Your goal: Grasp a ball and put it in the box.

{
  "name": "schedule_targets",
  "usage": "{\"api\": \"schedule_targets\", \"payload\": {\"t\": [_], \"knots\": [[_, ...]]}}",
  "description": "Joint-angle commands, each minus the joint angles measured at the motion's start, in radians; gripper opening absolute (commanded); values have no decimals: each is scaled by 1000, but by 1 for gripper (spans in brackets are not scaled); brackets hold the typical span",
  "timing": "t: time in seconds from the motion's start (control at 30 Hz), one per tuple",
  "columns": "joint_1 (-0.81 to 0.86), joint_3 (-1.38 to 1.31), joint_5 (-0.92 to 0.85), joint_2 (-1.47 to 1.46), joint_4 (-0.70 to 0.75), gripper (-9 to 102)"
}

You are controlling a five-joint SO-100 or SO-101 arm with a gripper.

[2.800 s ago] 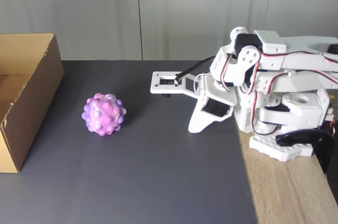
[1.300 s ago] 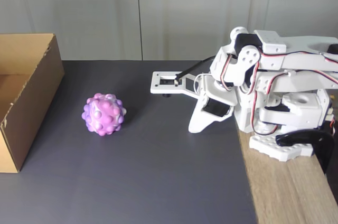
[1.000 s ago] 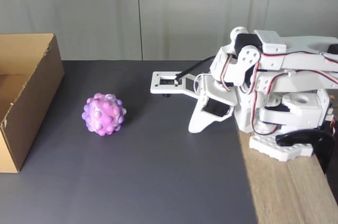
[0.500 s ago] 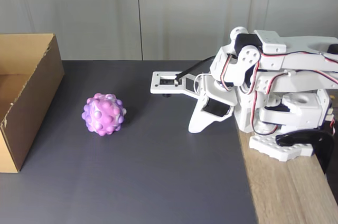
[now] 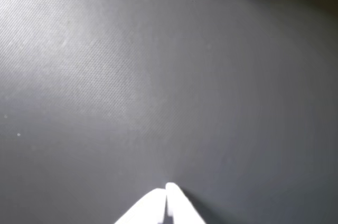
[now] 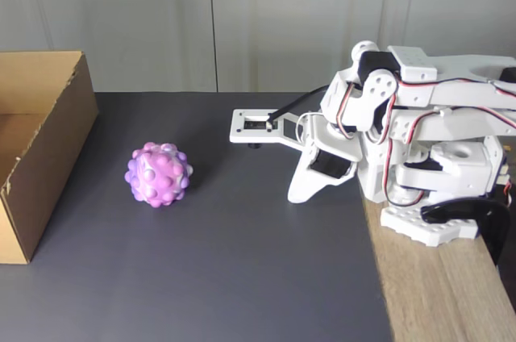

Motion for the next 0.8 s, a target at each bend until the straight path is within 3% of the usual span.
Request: {"api": "schedule_targets", "payload": {"t": [0.0, 0.27, 0.57, 0.77], "knots": [[9, 3, -18, -9, 25, 1], [179, 3, 51, -9, 12, 1], [210, 3, 109, -12, -6, 7], [210, -35, 120, -12, -97, 14]]}}
